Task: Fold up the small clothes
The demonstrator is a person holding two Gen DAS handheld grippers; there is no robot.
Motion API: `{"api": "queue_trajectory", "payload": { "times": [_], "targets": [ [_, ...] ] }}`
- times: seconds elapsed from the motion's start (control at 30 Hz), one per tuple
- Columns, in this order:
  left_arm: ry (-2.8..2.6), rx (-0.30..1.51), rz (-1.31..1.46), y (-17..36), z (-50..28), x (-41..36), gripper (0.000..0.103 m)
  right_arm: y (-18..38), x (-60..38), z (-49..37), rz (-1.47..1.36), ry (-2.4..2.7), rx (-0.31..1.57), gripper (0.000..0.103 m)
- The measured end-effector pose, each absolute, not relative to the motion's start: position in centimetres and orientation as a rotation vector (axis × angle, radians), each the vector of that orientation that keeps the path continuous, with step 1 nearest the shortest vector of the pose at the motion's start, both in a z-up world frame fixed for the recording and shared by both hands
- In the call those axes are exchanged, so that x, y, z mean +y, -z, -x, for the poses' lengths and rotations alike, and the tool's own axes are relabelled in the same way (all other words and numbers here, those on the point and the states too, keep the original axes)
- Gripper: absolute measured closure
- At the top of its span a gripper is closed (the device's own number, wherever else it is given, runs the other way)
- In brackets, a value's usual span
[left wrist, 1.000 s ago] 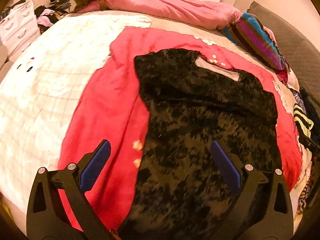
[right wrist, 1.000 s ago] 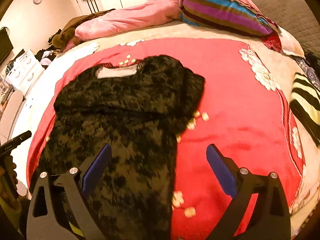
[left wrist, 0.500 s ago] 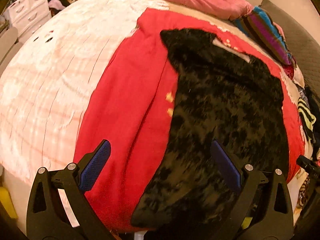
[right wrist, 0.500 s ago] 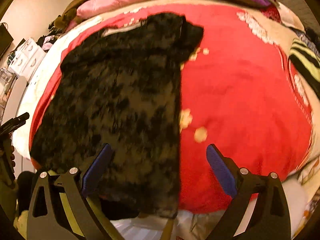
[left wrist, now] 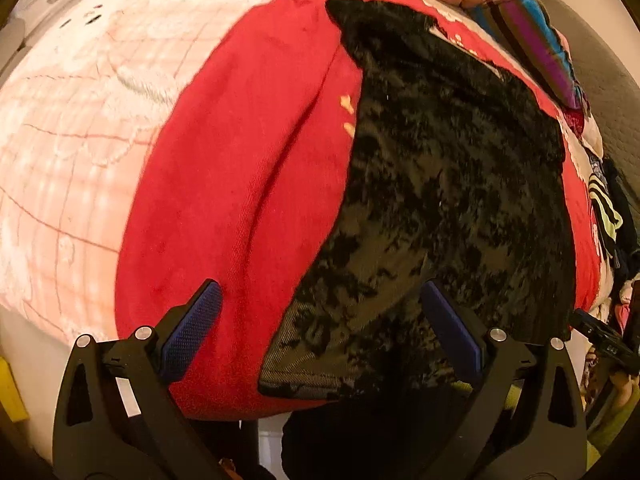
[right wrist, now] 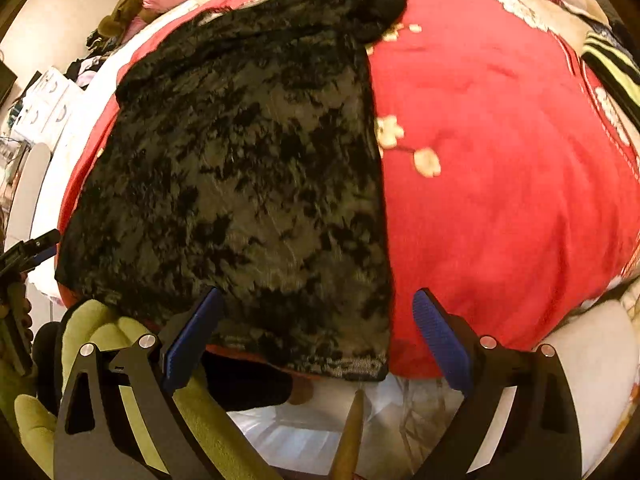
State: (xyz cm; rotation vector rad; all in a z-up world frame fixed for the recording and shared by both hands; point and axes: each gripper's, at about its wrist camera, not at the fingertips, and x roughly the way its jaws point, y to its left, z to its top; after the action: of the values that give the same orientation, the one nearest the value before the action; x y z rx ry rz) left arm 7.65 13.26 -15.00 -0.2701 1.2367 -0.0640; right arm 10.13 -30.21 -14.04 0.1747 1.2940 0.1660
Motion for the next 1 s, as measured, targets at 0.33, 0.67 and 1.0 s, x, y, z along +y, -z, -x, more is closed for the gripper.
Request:
{"api": "queue_trajectory", "payload": {
  "times": [0.33,0.67,1.0],
  "targets": [
    [0.154,1.305,0.358,16.6,-7.0,13.0,0.045,14.4,-30.7,-9.2,-0.219,-0.231,1.317,0.085],
    [0.205,1.324,0.35,16.3,-6.3,12.8,0.054,16.4,-32.3,-8.8,-0.256,-0.172,1.376,0.062],
    [0.205,1.338,0.328,16.4,-6.4,12.2,0.085,15.8,-33.7,-8.3,-0.329,-0.204,1.348,0.087]
  ]
}}
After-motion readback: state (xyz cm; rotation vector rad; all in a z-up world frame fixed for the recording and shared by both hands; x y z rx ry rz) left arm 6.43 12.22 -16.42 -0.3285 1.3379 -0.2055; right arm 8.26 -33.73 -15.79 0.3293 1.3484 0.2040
